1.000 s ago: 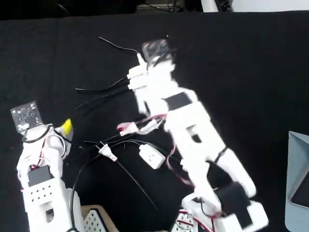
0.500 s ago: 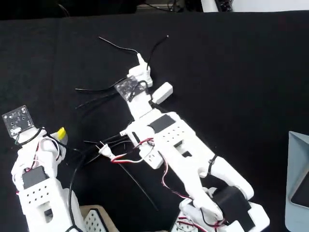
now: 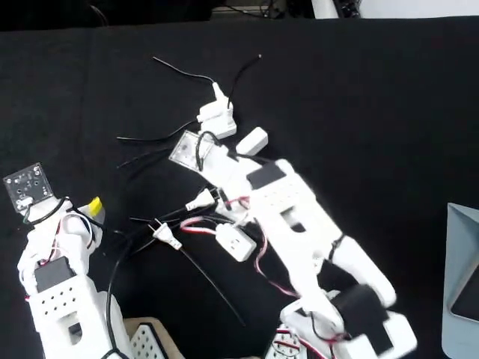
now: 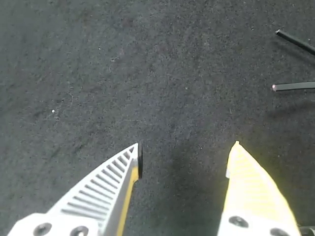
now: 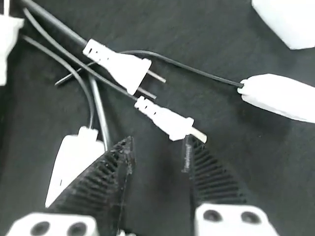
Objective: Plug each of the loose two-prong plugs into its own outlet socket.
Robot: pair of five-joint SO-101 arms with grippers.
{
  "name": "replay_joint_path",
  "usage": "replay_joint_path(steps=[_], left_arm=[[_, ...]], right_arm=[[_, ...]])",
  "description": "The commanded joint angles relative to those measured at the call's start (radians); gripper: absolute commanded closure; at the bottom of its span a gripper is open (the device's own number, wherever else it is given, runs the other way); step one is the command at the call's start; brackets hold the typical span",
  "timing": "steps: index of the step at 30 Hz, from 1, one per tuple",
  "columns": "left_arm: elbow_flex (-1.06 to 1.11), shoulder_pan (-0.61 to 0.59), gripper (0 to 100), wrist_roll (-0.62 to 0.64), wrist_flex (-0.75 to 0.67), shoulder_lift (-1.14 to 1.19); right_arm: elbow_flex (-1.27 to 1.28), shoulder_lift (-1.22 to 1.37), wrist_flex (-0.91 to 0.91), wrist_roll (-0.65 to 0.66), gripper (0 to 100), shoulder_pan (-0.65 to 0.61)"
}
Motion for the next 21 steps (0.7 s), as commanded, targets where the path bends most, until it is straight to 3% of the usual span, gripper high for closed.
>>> replay_joint_path(steps=[1, 13, 21], left_arm=[[-0.022, -0.002, 71, 0.005, -0.002, -0.014], [-0.021, -0.002, 71, -0.037, 0.002, -0.014], [-0.021, -0.002, 71, -0.037, 0.002, -0.014]], right_arm=[[-0.196, 0.091, 0.14, 0.012, 75.8, 0.02], [-0.412, 0.395, 0.19, 0.08, 75.0, 0.021], [-0.483, 0.545, 0.19, 0.112, 75.1, 0.094]])
